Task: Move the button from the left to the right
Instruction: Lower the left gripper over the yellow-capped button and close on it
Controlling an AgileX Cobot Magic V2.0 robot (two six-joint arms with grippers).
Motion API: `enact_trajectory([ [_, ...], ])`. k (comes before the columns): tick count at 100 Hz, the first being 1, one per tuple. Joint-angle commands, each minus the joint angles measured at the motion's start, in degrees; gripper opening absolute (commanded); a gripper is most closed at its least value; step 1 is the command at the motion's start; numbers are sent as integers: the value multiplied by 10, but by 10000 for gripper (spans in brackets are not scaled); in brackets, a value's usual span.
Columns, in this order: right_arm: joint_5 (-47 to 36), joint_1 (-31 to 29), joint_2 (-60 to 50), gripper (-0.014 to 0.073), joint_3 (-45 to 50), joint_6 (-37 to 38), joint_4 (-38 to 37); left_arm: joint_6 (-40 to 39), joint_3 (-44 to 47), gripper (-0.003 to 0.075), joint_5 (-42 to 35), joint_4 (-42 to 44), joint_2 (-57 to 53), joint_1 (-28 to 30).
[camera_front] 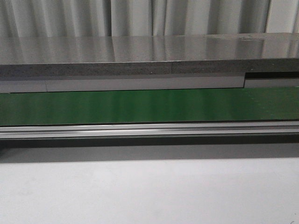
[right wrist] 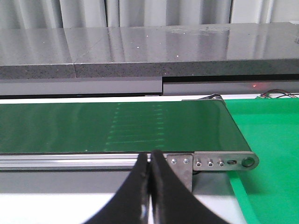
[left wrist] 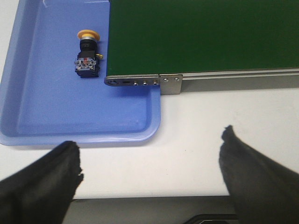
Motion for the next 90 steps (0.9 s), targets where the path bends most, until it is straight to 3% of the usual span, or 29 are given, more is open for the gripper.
enact_trajectory([
  [1, -47, -1, 2, -66, -9, -4, -3, -3, -19, 675, -31, -4, 4, 2],
  [35, -47, -1, 2, -66, -9, -4, -3, -18, -65, 617, -102, 6, 95, 24],
  [71, -47, -1, 2, -66, -9, -4, -3, -10, -165, 617, -168, -12, 300, 155],
  [90, -47, -1, 2, -66, -9, -4, -3, 70, -226, 617, -167, -103, 418, 217],
])
